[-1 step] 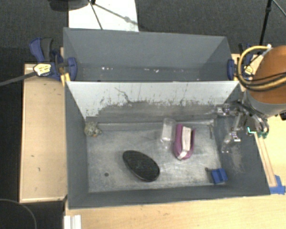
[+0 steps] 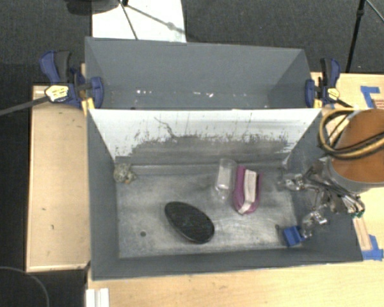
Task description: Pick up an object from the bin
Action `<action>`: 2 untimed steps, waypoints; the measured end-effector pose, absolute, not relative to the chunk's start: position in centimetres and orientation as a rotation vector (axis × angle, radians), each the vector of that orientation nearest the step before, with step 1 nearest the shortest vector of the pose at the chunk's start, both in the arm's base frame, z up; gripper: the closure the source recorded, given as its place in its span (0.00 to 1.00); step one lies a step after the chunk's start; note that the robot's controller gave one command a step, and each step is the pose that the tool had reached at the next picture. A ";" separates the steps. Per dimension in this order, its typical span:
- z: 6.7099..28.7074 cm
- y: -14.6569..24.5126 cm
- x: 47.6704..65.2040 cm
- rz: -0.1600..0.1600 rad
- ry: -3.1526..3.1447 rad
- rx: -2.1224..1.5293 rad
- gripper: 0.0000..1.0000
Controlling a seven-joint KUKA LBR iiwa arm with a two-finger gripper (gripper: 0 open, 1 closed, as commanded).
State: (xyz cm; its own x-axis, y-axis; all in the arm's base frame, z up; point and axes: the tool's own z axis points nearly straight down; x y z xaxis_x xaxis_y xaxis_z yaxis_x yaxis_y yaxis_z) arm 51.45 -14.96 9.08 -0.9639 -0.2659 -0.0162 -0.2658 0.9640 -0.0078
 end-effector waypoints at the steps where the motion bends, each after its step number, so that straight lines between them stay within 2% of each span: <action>1: 10.1 -15.2 49.3 0.000 3.093 -0.541 0.00; 2: 10.0 -14.8 48.7 0.004 3.114 -0.440 0.00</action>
Offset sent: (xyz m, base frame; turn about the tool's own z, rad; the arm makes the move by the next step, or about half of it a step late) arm -0.0218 -0.0026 0.0092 -0.0801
